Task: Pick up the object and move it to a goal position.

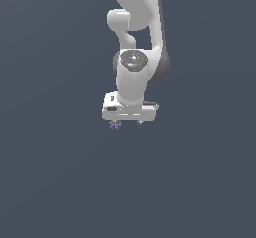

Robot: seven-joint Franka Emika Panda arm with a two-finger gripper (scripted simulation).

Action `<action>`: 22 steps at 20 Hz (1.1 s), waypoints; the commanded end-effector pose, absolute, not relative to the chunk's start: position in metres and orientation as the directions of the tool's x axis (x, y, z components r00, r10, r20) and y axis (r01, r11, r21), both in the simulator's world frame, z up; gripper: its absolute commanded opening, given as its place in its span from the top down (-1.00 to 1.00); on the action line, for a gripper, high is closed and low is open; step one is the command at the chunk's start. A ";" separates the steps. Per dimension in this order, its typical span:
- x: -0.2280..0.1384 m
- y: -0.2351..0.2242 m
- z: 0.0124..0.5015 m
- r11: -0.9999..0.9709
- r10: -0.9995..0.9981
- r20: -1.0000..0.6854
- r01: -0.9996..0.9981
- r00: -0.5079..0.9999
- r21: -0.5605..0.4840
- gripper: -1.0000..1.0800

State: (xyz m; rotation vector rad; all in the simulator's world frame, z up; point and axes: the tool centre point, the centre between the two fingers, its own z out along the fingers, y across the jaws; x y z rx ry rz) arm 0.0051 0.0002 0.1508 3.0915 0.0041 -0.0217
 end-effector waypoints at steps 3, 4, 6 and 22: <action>0.005 -0.002 0.152 -0.999 -0.003 -0.012 -0.002 1.000 0.049 -0.92; 0.005 -0.004 0.153 -0.999 -0.009 -0.009 -0.008 1.000 0.049 -0.92; 0.006 -0.010 0.157 -0.999 -0.028 0.001 -0.028 1.000 0.046 -0.92; -0.008 -0.032 0.145 -0.995 -0.093 0.013 -0.093 0.996 0.029 -0.92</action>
